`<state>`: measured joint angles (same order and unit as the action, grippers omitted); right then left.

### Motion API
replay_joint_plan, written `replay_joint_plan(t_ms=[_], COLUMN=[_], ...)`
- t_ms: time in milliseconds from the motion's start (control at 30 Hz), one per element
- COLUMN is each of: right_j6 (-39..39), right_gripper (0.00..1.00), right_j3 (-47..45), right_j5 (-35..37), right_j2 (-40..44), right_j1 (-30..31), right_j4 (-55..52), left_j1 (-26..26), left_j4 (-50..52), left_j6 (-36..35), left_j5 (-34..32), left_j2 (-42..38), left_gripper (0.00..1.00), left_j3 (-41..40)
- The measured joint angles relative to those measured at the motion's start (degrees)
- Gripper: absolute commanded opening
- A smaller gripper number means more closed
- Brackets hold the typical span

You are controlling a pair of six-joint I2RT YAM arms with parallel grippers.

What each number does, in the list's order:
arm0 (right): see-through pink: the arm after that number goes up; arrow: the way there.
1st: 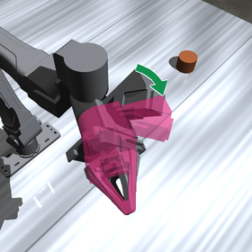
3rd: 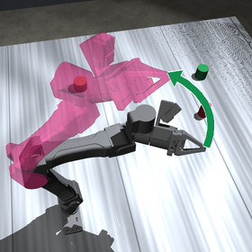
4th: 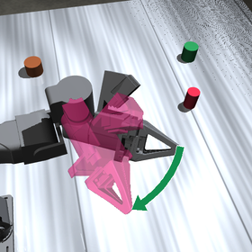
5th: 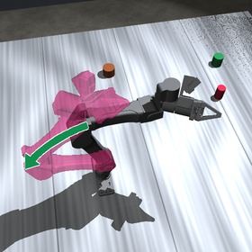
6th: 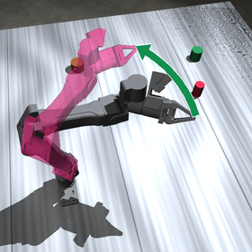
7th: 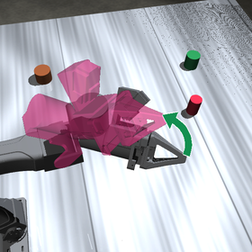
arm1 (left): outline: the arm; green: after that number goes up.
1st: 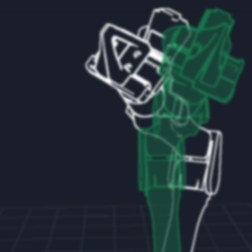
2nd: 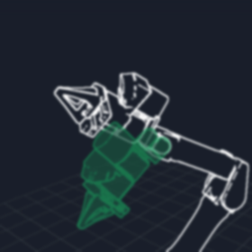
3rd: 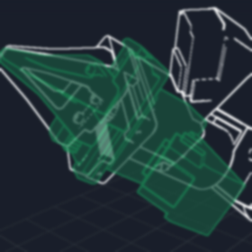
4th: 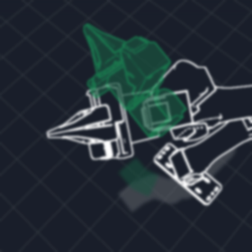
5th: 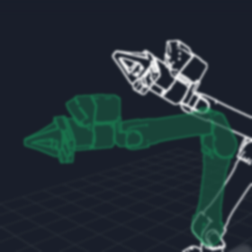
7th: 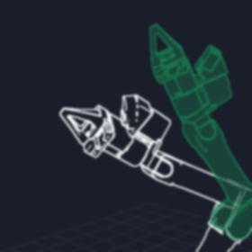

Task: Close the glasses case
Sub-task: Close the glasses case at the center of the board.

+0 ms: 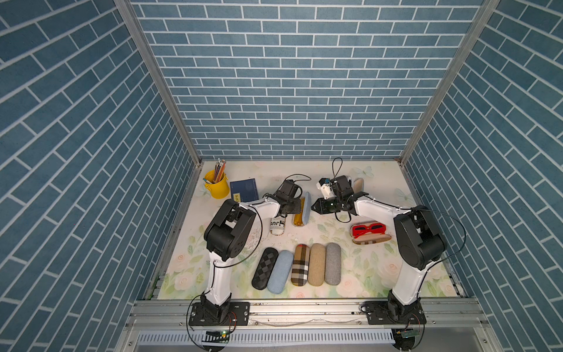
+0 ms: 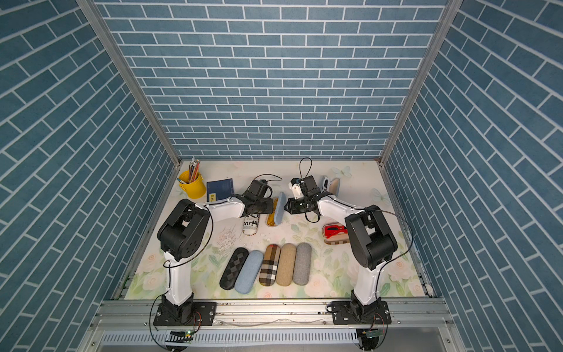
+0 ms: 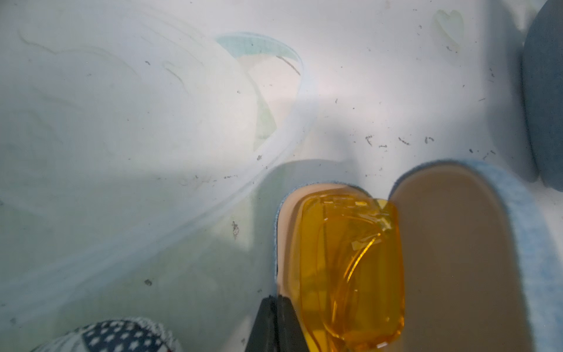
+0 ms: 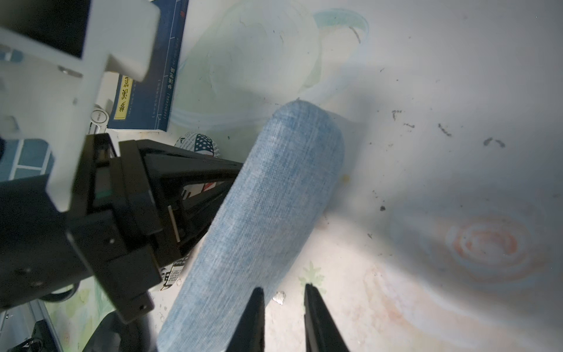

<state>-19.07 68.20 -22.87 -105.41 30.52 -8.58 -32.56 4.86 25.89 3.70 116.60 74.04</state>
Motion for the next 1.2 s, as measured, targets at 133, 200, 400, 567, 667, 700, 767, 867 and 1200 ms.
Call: replay_joint_plan(t_ms=[133, 200, 400, 567, 667, 700, 767, 867, 1200], right_j6=[-0.1, -0.1, -0.3, -1.7, -2.0, -2.1, -2.1, -2.1, -2.1], right_gripper=[0.25, 0.25, 0.26, 0.27, 0.28, 0.28, 0.28, 0.28, 0.28], right_j3=[0.0, 0.0, 0.0, -0.1, -0.1, -0.1, -0.1, 0.0, 3.7], right_j5=[-1.0, -1.4, -2.7, -4.3, -4.7, -4.8, -4.9, -5.0, -4.8], right_j2=[0.0, 0.0, 0.3, 0.5, 0.5, 0.5, 0.5, 0.2, -4.9], right_j1=[0.6, 0.8, 1.0, 1.1, 1.4, 1.5, 1.8, 2.2, 3.5], right_j4=[0.5, 0.9, 2.2, 4.2, 4.9, 4.9, 5.0, 5.2, 5.8], left_j1=[0.0, 0.0, 0.0, 0.0, 0.0, 0.0, 0.0, 0.0, 0.4], left_j4=[-0.2, -0.4, -1.5, -2.8, -3.1, -3.2, -3.5, -4.1, -7.2], left_j6=[0.1, 0.2, 0.5, 1.1, 1.4, 1.5, 1.6, 1.7, 2.2], left_j5=[0.0, 0.0, 0.0, 0.0, 0.0, 0.0, 0.0, 0.0, 0.2], left_j2=[0.0, 0.0, 0.0, -0.1, -0.1, -0.1, -0.1, -0.3, -1.9], left_gripper=[0.07, 0.07, 0.07, 0.06, 0.05, 0.05, 0.05, 0.04, 0.05], left_j3=[-0.1, -0.2, -0.9, -1.6, -1.8, -1.8, -2.0, -2.5, -5.6])
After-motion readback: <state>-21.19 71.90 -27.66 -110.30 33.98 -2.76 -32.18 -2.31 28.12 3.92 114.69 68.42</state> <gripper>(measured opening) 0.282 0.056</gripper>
